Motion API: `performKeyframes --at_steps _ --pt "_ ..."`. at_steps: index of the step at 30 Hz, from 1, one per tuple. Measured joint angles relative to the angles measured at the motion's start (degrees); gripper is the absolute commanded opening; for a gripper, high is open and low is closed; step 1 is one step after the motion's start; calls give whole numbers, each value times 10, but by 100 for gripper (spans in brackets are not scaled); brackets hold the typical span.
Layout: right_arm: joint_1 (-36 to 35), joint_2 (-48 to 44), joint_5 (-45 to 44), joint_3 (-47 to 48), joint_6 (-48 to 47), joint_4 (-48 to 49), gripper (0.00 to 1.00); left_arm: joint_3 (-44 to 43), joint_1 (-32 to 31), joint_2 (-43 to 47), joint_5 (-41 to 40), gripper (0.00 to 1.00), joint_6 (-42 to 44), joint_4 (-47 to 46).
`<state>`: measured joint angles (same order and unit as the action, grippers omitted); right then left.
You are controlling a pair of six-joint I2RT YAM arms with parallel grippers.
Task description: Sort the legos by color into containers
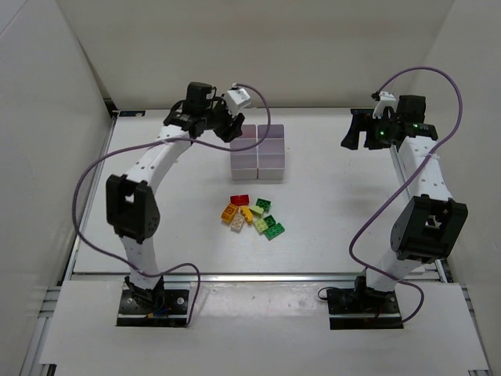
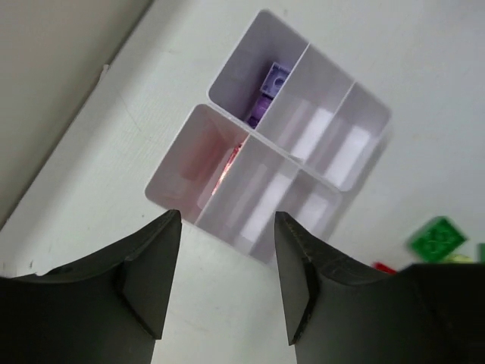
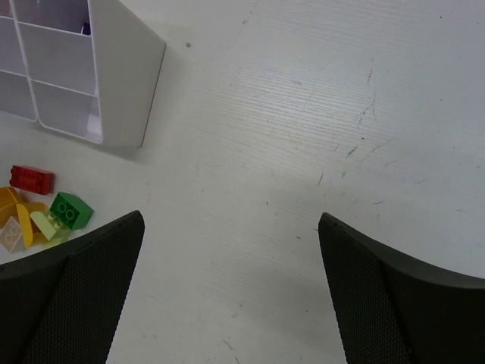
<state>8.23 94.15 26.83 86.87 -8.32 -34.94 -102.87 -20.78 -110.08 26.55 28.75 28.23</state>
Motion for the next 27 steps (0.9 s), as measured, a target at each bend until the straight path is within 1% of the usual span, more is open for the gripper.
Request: performKeyframes --at_steps 1,4,7,9,11,15,18,21,24,27 --pt "0 0 2 0 0 0 99 17 -2 25 -4 62 -12 -2" --pt "0 0 4 -1 4 3 99 116 -16 148 -27 61 -59 -3" --pt "-4 0 4 -5 6 6 99 208 -44 261 -48 61 -99 14" --pt "-6 0 4 -10 7 6 99 256 -63 309 -49 67 -113 37" --pt "-8 0 7 -15 6 5 99 289 -75 325 -41 70 -106 67" --pt "-10 0 16 -16 5 4 99 328 -77 285 -1 71 -54 127" --pt "-10 0 21 -16 4 3 99 323 -73 227 18 69 -7 156" --pt "-10 0 23 -16 4 3 99 263 -62 143 50 67 47 198" --pt "-10 0 24 -16 3 4 99 197 -53 73 69 66 100 220" --pt "-10 -1 23 -18 1 4 99 183 -55 49 69 65 152 231"
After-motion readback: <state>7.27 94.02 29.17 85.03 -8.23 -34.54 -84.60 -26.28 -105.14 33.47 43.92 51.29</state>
